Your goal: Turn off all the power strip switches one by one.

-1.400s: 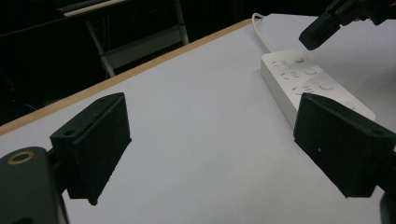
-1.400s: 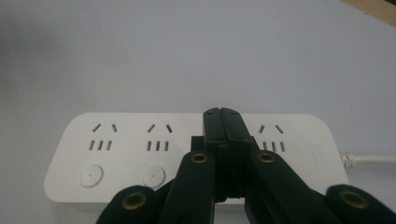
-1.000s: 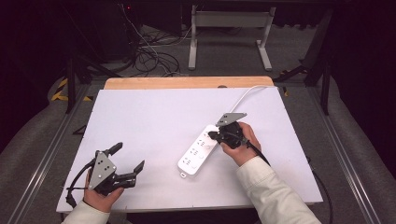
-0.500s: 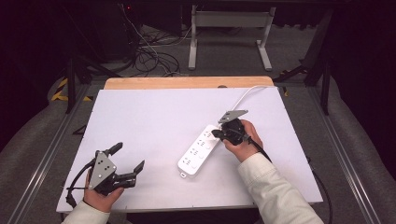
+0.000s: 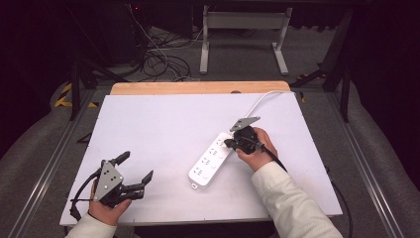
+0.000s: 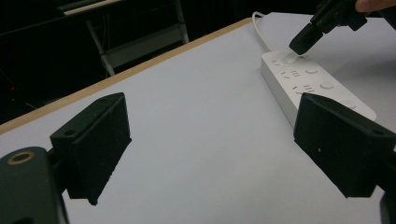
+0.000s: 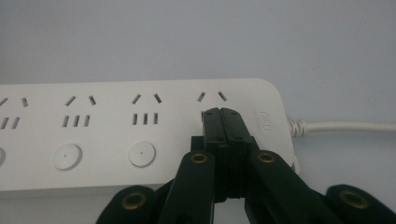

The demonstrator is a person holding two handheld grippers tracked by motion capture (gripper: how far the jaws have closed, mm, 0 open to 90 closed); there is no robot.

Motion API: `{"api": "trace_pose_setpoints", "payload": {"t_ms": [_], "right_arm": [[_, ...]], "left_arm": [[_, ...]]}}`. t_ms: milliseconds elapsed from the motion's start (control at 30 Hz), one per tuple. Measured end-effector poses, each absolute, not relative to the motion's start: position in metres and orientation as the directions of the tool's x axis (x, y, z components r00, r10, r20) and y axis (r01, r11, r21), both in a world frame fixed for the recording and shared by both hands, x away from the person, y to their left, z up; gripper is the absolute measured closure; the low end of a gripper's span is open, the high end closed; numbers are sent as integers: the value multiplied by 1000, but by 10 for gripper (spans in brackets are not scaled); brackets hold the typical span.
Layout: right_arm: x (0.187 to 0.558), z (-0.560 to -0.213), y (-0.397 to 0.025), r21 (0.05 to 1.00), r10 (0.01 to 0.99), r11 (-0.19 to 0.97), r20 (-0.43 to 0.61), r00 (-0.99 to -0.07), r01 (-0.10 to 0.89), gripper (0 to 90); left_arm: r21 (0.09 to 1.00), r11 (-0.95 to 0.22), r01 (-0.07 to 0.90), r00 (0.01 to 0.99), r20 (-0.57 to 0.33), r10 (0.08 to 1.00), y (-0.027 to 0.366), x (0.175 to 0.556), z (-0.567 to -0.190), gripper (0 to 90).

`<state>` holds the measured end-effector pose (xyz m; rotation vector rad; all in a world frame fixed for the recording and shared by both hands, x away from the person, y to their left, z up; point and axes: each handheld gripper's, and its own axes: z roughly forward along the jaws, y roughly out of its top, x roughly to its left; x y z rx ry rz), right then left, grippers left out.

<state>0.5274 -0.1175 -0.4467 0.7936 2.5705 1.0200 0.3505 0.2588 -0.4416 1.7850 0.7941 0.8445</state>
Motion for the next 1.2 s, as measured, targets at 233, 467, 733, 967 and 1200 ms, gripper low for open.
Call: {"api": "trace_pose_setpoints", "payload": {"t_ms": [233, 467, 733, 967, 1200], "right_arm": [[528, -450, -116, 683, 572, 617, -50, -818, 390, 900], [526, -452, -115, 677, 576, 627, -69, -814, 387, 900], [524, -453, -116, 683, 565, 624, -59, -823, 380, 900], [525, -453, -116, 686, 576, 611, -42, -816, 396, 900], [525, -452, -114, 670, 580, 624, -50, -813, 403, 900]], "left_arm": [[938, -316, 143, 546, 192, 816, 259, 350, -442, 111], [938, -316, 143, 546, 192, 816, 259, 350, -442, 111], [938, -317, 143, 546, 193, 815, 259, 350, -442, 111], [937, -319, 145, 548, 192, 814, 258, 350, -442, 111], [937, -320, 140, 547, 196, 814, 258, 351, -442, 111]]}}
